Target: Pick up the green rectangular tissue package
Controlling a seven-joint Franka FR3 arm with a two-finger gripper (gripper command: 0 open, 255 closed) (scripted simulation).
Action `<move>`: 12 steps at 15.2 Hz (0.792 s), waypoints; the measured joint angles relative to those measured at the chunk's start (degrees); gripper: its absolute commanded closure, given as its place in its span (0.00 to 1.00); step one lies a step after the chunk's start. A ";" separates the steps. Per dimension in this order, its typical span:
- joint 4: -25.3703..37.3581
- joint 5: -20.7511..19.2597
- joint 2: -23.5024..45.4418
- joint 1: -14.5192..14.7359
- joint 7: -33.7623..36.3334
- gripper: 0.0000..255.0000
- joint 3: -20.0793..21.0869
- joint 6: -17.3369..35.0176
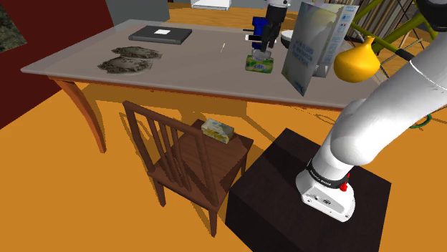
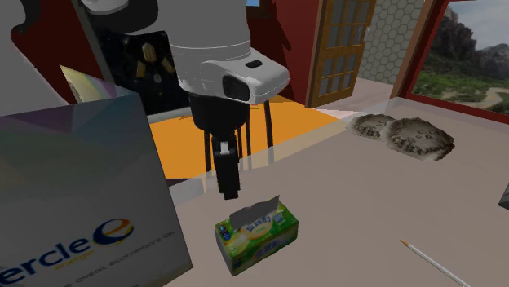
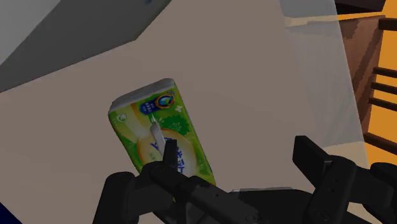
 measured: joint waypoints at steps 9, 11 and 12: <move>10.42 8.83 14.20 0.17 -14.71 0.00 -5.37 0.71; 9.15 8.99 14.39 0.19 -14.92 0.00 -5.35 2.13; 8.49 9.04 14.45 0.21 -15.00 0.00 -5.34 2.83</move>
